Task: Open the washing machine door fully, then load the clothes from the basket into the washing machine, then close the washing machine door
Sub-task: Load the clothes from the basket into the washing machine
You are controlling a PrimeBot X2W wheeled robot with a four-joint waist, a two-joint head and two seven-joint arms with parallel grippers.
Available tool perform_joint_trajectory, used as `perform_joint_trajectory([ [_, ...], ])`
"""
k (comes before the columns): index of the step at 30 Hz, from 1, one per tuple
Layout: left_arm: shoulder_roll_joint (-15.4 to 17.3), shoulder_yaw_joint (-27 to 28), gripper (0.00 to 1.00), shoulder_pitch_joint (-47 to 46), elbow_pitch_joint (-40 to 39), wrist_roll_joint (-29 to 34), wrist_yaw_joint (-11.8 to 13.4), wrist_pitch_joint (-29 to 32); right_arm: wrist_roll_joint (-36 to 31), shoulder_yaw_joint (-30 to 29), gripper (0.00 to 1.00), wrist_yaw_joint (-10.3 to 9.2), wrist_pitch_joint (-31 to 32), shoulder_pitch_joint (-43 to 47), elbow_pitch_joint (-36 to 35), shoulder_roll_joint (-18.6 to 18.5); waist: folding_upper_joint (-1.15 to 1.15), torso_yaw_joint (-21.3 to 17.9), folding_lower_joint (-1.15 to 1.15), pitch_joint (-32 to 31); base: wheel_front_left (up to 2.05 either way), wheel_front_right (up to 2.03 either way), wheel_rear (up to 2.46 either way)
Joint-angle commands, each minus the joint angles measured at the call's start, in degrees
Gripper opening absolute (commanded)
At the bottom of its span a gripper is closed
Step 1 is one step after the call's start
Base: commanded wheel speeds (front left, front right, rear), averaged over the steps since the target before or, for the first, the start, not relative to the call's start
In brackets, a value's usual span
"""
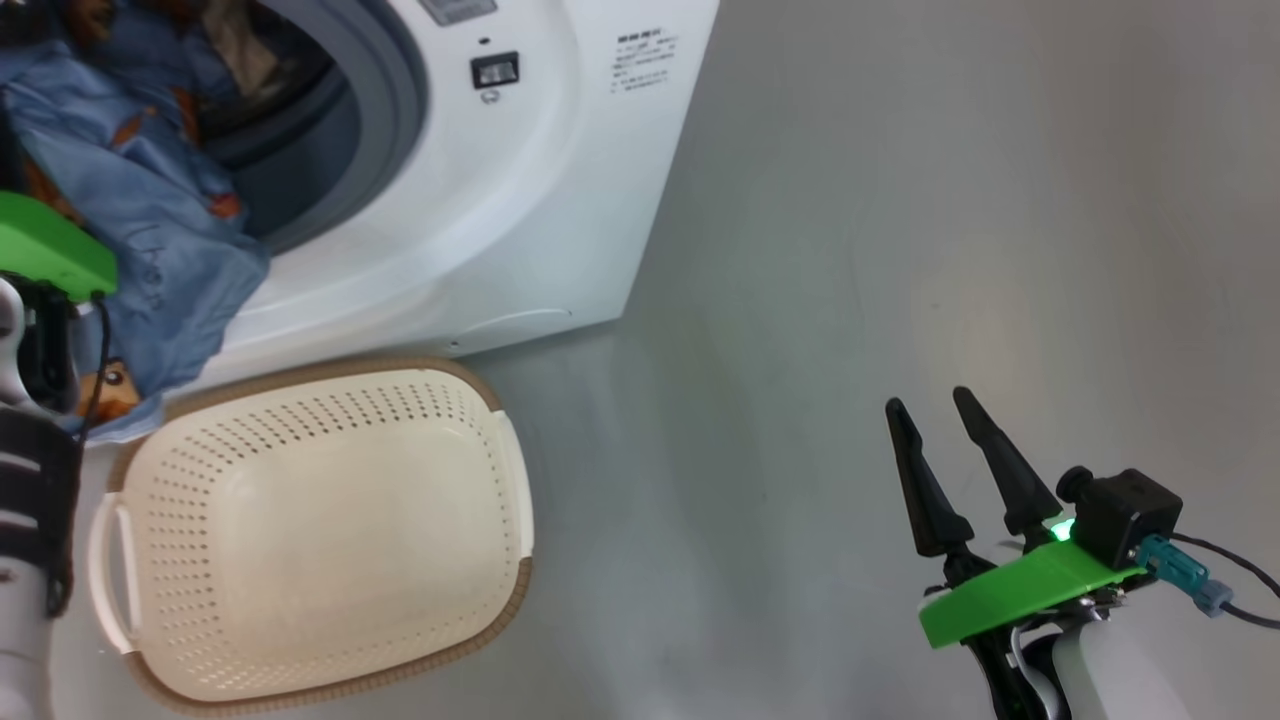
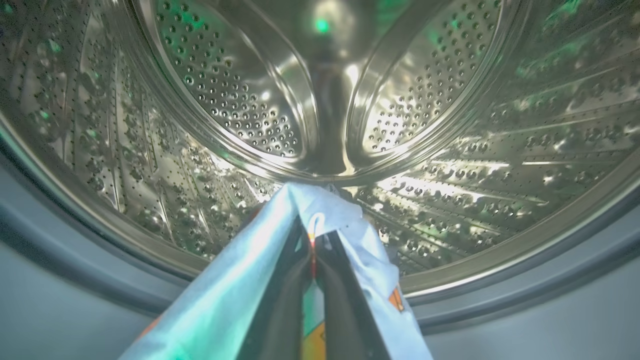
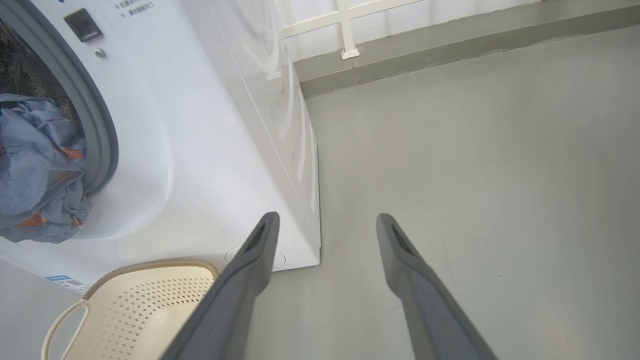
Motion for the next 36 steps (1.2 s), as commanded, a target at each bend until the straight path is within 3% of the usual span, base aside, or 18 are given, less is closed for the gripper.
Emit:
perform_joint_trajectory([
  [1,3.0,0.6,0.00,-2.2,0.1,0.6,-0.1,-0.3,-0.5,1.4,1.00,0.09,-0.3,-0.9,-1.5,0.2,0.00,-1.0,0.00,1.3,0.00,0.00,0.00],
  [9,4.2,-1.6,0.00,-7.9,5.1,1.7,-0.1,-0.3,-0.5,2.9,1.00,0.09,-0.3,-2.1,-1.4,0.8,0.00,-2.5,0.00,2.9,0.00,0.00,0.00],
  [16,5.4,3.2,0.00,-10.0,-3.4,5.0,0.0,-0.3,-0.5,2.9,1.00,0.09,-0.3,-2.9,-1.8,1.2,0.00,-3.3,0.00,4.7,0.00,0.00,0.00],
  [21,4.3,8.7,0.00,-7.9,-11.2,8.8,0.0,-0.3,-0.6,2.7,1.00,0.09,-0.3,-3.4,-2.1,1.5,0.00,-3.6,0.00,5.6,0.00,0.00,0.00],
  [26,2.9,8.8,0.02,-5.8,-8.1,10.4,-0.1,-0.3,-0.5,2.8,1.00,0.09,-0.3,-3.5,-2.0,1.7,0.00,-3.5,0.00,5.6,0.00,0.00,0.00],
  [28,2.7,7.9,0.47,-5.7,-5.0,10.0,-0.1,-0.3,-0.5,2.7,1.00,0.09,-0.3,-3.5,-1.9,1.8,0.00,-3.3,0.00,5.5,0.00,0.00,0.00],
  [29,2.6,7.0,0.91,-5.8,-3.3,9.8,-0.1,-0.3,-0.5,2.7,1.00,0.09,-0.3,-3.5,-1.8,1.8,0.00,-3.3,0.00,5.4,0.00,0.00,0.00],
  [30,2.8,6.0,1.00,-6.1,-1.5,9.7,-0.1,-0.3,-0.5,2.8,1.00,0.09,-0.3,-3.5,-1.8,1.8,0.00,-3.2,0.00,5.3,0.00,0.00,0.00],
  [36,3.3,1.7,1.00,-8.6,5.1,7.7,-0.1,-0.3,-0.5,2.8,1.00,0.09,-0.3,-3.6,-1.6,1.9,0.00,-2.5,0.00,4.7,0.00,0.00,0.00],
])
